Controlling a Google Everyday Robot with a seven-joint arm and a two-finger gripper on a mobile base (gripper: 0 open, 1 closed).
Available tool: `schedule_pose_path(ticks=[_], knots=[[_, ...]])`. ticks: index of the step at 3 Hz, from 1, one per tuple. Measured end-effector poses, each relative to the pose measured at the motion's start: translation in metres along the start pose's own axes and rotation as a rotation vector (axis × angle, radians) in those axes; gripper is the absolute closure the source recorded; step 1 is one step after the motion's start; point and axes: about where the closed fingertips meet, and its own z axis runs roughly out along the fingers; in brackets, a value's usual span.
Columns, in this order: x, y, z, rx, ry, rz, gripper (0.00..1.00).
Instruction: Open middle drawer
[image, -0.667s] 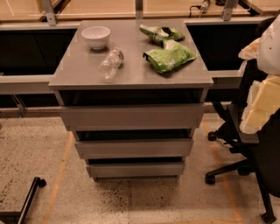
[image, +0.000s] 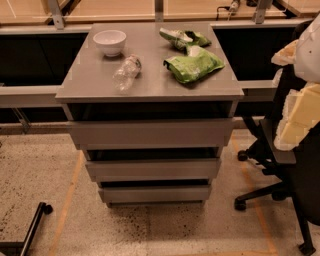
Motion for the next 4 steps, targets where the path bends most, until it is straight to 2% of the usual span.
schedule_pose_path(ticks=[1, 2, 3, 4], knots=[[-0.007, -0.016, 0.012, 0.003, -0.103, -0.030, 0.00], [-0.025, -0.032, 0.048, -0.012, -0.248, -0.067, 0.00], [-0.038, -0.053, 0.085, 0.014, -0.360, -0.092, 0.00], [-0.040, -0.055, 0.085, 0.022, -0.361, -0.095, 0.00]])
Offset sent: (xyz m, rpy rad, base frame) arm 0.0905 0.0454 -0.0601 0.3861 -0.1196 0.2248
